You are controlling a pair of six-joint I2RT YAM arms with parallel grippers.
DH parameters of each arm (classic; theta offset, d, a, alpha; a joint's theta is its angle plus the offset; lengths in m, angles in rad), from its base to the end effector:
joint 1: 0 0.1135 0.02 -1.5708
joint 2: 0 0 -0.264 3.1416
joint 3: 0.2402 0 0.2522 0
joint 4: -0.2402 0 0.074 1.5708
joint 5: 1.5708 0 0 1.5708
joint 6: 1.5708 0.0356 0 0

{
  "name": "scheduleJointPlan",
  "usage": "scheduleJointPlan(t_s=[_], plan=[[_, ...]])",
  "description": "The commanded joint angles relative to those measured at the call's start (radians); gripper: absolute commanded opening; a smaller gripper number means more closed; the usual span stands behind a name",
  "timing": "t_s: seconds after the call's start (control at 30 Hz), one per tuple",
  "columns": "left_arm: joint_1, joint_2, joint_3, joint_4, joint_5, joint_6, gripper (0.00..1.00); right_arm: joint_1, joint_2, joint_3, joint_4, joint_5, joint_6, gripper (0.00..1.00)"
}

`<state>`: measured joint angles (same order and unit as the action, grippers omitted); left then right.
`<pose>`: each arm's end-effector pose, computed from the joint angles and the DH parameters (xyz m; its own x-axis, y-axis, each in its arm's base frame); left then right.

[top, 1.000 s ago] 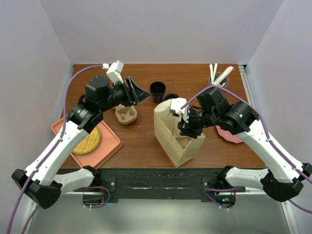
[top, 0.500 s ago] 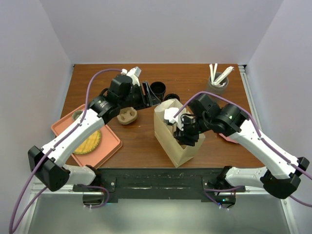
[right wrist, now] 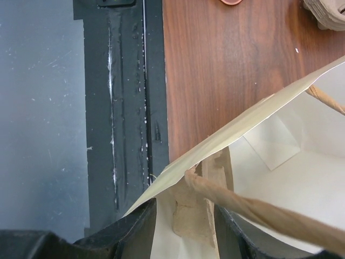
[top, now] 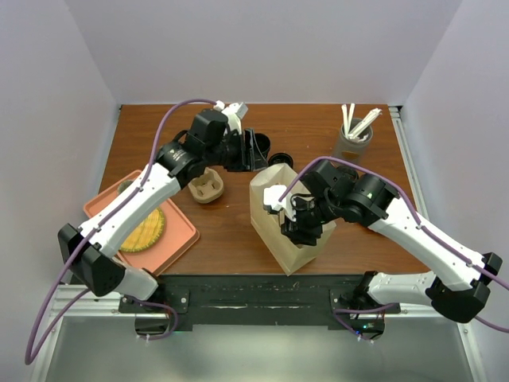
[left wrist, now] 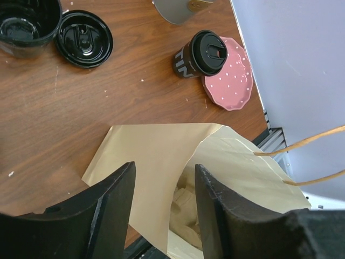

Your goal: Pack the takeout coffee

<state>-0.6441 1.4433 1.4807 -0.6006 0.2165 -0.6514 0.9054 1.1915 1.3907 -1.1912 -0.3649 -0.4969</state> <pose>0.2520 -0.1988 0.3864 -0.7831 -0.1524 -0.6029 0.3230 0.7287 -0.6039 0.1191 0.1724 0.3762 -0.0466 -0.7806 -0.6233 -0.9983 0.0581 0.0018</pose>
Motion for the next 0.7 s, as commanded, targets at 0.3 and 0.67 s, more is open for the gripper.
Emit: scheduleJointPlan(t_s=[0.3,0.67], plan=[[-0.011,0.045,0.070,-0.055,0.095,0.347,0.56,0.009,-0.007,0.005,-0.084,0.084,-0.532,0.50],[-0.012,-0.030,0.000,0.288,0.149,0.443,0.00,0.007,-0.006,0.053,-0.065,0.138,-0.552,0.51]])
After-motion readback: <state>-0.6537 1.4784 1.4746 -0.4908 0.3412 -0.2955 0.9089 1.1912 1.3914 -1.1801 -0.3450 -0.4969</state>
